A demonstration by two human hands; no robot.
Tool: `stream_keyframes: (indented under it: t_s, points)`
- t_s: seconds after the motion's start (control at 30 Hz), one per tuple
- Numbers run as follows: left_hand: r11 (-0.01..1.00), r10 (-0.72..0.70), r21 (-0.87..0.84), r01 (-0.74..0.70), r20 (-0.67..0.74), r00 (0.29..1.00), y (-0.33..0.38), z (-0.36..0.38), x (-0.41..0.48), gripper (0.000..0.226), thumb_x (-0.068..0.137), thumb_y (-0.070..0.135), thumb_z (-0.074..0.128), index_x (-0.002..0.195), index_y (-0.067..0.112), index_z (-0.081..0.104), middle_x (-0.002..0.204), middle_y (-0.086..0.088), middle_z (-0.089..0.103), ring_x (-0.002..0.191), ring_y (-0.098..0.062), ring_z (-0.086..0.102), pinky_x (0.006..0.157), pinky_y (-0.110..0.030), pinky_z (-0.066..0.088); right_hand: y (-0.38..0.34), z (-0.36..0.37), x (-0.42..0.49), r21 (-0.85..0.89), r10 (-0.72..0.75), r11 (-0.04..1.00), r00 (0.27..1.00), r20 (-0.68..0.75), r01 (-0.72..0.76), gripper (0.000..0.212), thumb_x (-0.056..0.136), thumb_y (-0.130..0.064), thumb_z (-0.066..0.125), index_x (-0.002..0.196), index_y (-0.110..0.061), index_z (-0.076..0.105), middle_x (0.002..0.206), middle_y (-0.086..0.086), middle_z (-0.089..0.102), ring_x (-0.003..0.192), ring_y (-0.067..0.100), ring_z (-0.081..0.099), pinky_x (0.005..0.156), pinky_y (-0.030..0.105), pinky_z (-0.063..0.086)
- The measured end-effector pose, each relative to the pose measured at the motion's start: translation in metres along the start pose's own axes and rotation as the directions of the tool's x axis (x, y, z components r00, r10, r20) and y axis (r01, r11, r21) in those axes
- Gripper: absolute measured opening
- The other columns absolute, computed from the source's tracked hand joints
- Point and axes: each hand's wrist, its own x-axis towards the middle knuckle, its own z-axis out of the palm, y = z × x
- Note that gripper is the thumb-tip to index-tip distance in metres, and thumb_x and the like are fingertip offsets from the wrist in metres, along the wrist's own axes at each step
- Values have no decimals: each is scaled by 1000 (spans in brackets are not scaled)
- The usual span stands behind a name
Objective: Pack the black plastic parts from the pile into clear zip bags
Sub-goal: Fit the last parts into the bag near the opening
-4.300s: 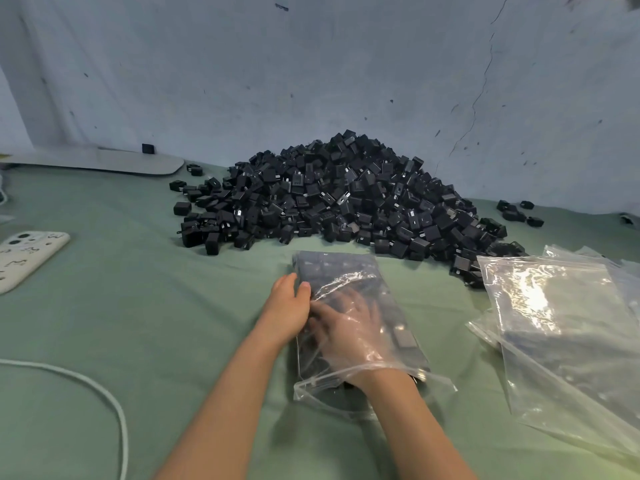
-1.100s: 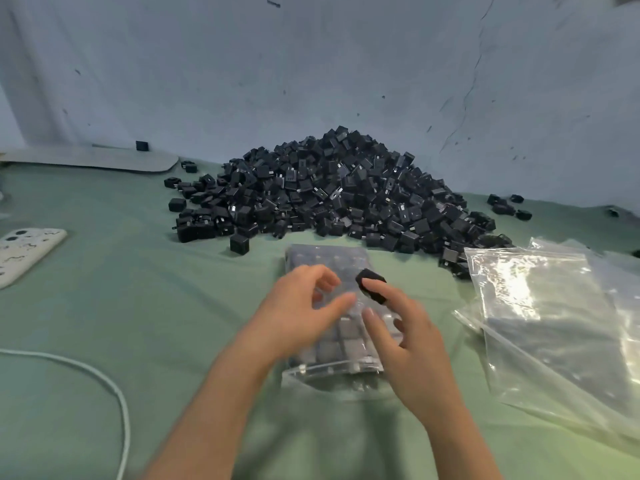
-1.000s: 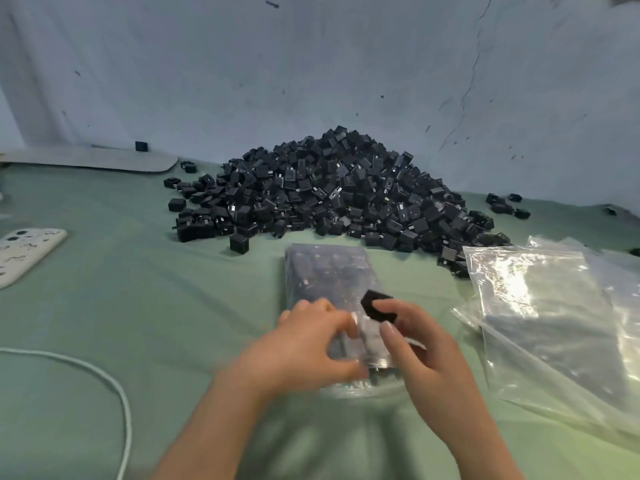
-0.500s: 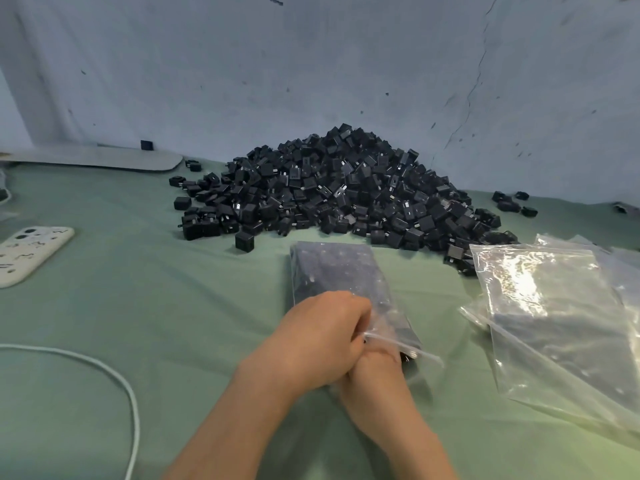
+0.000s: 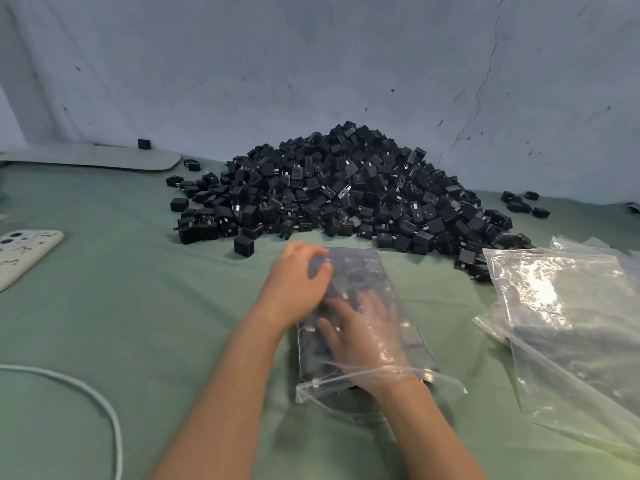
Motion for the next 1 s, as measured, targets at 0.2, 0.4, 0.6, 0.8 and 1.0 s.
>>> stream_keyframes:
  t_s: [0.2,0.4,0.6,0.8,1.0]
  points:
    - [968,-218,-132,214,-14,976,-40,31,25,39,94,18,51,133,18,52,145,-12,36,135,-23,33,114,-34,24,-3,-6,3,94,-15,996,1000,23,13,43,96,-53,33,140,-47,32,152,4,31,145,21,9,118,48,0]
    - [968,-172,-192,162,-40,984,-51,36,22,39,95,22,52,133,21,52,143,-5,40,133,-15,37,112,-26,24,-1,-2,8,107,-32,994,999,-13,33,41,96,-52,36,136,-46,36,143,2,41,142,19,18,119,46,1]
    - [964,-172,-213,157,-51,984,-50,37,21,41,91,23,57,132,21,51,141,-1,42,127,-12,41,103,-18,25,-2,-3,9,99,-44,994,999,-21,46,39,96,-53,37,134,-45,39,139,-1,44,137,18,26,115,45,15]
    - [964,-172,-213,160,-37,984,-48,38,19,48,90,25,59,136,21,46,144,-2,37,128,-13,40,103,-17,25,-4,-3,10,93,-51,994,999,-6,52,37,97,-51,35,132,-41,40,140,-2,45,137,19,26,114,47,17]
    - [956,-220,-178,235,102,970,-40,41,18,76,96,34,48,152,19,0,160,0,0,146,-21,8,119,-40,11,-5,-4,8,97,-41,994,999,3,41,36,98,-47,32,131,-37,43,140,0,48,138,19,26,115,49,14]
